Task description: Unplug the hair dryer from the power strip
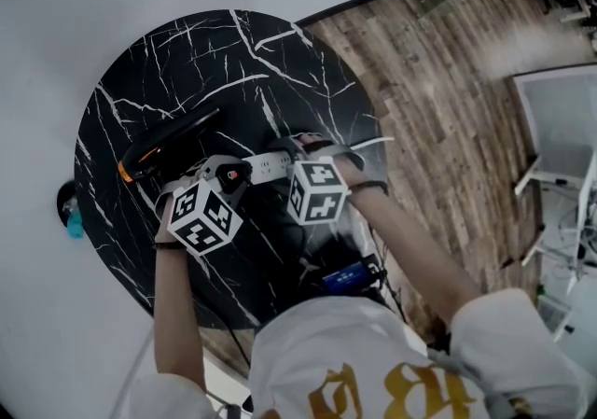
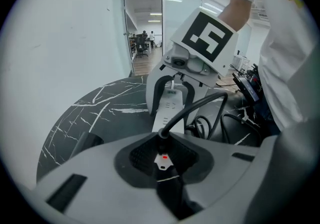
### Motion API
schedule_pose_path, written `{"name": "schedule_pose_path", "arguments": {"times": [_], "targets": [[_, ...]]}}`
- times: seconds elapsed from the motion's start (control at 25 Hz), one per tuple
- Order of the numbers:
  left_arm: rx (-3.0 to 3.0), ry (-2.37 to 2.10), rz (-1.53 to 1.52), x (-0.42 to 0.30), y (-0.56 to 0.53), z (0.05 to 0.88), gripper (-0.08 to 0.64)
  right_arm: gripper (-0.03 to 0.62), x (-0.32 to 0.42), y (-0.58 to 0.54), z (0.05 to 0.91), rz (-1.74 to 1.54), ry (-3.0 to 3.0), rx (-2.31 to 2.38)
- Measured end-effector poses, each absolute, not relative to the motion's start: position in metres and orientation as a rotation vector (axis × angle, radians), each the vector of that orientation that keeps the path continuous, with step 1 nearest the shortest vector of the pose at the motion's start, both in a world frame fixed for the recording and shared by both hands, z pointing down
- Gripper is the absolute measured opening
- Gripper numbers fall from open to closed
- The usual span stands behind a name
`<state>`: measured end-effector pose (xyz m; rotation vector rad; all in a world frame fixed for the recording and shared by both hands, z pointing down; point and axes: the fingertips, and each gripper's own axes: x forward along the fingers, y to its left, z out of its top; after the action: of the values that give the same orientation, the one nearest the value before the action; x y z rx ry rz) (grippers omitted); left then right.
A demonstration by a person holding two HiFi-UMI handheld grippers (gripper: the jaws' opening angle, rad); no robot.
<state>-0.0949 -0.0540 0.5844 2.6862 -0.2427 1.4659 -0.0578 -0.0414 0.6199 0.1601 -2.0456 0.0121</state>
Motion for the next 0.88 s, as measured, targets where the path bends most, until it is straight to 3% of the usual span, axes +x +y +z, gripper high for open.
{"name": "schedule_pose_path", "arguments": {"times": [0.88], "targets": [[2.625,-0.181,1.570,-0.0944,-0.0529,0.5897,0.054,0.268,-0.0574,-0.0402,0.6255,0.063,-1.986,0.090]]}}
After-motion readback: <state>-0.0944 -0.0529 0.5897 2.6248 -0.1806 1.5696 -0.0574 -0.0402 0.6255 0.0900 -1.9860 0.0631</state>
